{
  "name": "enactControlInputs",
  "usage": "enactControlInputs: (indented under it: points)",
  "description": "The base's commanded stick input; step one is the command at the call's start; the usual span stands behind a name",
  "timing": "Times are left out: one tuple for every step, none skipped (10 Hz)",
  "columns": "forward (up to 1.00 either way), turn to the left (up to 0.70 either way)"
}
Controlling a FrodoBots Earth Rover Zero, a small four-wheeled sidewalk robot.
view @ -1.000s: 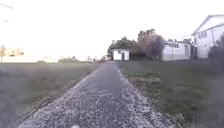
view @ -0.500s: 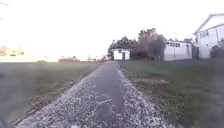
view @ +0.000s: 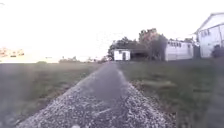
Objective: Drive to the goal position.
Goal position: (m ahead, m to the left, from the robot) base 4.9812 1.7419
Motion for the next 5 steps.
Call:
enactControlInputs:
  points:
    - [0.70,0.00]
    - [0.70,0.00]
    - [0.70,0.00]
    - [0.70,0.00]
    - [0.70,0.00]
